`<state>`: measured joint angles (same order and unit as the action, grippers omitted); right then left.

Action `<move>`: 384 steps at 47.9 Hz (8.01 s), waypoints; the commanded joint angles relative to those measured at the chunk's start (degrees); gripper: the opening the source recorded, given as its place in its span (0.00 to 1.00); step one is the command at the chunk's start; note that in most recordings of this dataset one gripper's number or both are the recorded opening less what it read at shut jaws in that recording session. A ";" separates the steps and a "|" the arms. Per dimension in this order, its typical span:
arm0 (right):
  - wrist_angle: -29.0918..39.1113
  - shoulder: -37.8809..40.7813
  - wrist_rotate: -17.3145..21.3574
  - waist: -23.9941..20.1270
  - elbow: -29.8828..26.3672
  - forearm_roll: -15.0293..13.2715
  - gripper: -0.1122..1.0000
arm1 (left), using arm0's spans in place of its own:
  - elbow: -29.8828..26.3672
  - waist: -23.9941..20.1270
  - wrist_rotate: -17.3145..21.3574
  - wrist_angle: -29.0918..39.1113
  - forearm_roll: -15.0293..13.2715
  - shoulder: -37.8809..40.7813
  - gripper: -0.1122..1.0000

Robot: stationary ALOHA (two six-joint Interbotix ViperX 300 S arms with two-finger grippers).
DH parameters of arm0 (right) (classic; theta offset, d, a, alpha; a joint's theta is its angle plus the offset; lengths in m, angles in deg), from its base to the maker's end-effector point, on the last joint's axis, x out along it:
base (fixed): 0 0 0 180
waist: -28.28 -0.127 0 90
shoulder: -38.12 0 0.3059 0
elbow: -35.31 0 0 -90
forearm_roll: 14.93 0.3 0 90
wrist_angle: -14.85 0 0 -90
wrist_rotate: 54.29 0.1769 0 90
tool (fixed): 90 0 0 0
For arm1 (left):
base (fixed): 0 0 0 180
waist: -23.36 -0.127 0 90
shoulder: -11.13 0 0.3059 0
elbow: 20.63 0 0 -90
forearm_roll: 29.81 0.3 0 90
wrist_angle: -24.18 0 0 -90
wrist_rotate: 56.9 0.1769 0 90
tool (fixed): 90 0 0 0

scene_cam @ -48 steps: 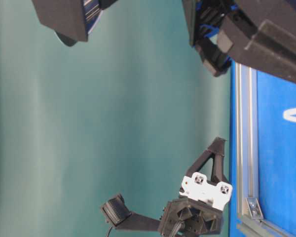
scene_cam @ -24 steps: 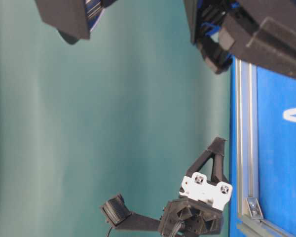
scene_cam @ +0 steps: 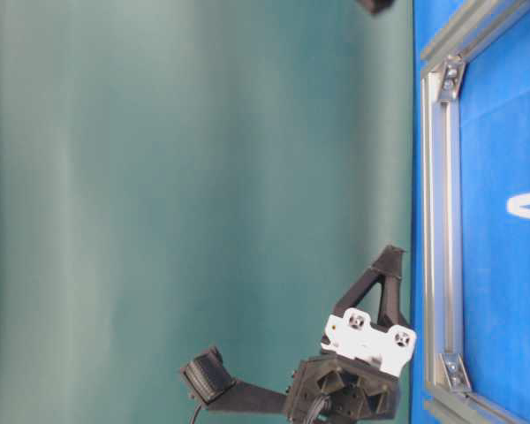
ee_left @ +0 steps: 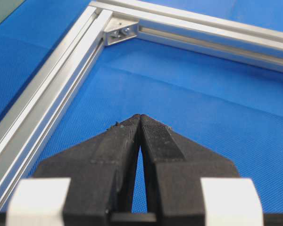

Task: Insert the wire through the string loop located in the center.
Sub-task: 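Lift the cable with the right gripper and carry it toward the frame, then align the USB plug with the white zip-tie loop using the right gripper, then push the USB plug leftward through the zip-tie loop with the right gripper, then move the open left gripper to the plug emerging left of the loop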

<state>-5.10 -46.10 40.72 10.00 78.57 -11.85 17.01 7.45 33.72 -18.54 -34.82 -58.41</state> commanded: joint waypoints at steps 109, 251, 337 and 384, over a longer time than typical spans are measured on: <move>-0.35 -1.93 0.09 14.59 3.87 0.26 0.08 | -0.44 0.00 0.00 -0.26 0.26 -2.11 0.10; -0.35 10.11 0.09 14.50 -10.46 0.26 0.08 | -0.44 -0.09 0.09 -0.26 0.35 -2.11 0.10; -0.35 11.25 -0.09 14.33 -11.69 0.00 0.08 | 2.02 23.29 -2.46 0.00 0.26 -5.71 0.10; -0.18 11.25 -0.09 14.33 -11.60 0.00 0.08 | -0.09 23.55 -2.99 5.45 0.26 -3.52 0.90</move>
<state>-4.92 -34.15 40.63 24.42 67.94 -11.76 18.16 30.91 30.64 -13.88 -34.56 -62.02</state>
